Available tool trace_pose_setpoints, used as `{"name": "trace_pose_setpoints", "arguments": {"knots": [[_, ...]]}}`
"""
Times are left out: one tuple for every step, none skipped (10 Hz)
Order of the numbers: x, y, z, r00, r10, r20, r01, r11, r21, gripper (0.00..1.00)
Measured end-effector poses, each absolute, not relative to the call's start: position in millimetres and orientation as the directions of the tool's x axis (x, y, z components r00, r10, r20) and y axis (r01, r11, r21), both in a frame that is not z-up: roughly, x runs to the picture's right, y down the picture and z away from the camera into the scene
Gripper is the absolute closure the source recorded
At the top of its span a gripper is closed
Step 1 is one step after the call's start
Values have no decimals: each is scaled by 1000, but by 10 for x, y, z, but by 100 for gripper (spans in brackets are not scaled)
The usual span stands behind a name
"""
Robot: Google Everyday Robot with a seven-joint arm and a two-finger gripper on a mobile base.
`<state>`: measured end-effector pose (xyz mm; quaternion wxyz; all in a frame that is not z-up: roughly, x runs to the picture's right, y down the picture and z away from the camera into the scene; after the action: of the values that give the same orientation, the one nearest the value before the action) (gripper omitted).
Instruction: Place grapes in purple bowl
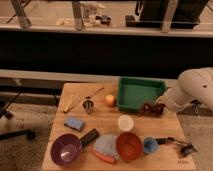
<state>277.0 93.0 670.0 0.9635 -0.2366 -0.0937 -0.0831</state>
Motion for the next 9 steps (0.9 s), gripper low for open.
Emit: {"name": "trace_pose_setpoints", "arguments": {"knots": [[2776, 902, 6615, 967, -126, 221, 214, 874, -437, 100], [2775, 886, 6564, 966, -131, 223, 219, 874, -434, 100], [2764, 877, 6510, 964, -139, 227, 227, 873, -431, 100], [2753, 868, 6469, 962, -145, 231, 234, 873, -428, 100], [2748, 871, 6429, 961, -151, 234, 241, 872, -426, 100], [2741, 863, 6392, 959, -156, 236, 246, 872, -423, 100], [2733, 854, 6341, 957, -163, 240, 253, 872, -420, 100], [2726, 848, 6312, 956, -166, 242, 257, 871, -418, 100], [2718, 842, 6276, 954, -171, 245, 262, 871, -415, 100]]}}
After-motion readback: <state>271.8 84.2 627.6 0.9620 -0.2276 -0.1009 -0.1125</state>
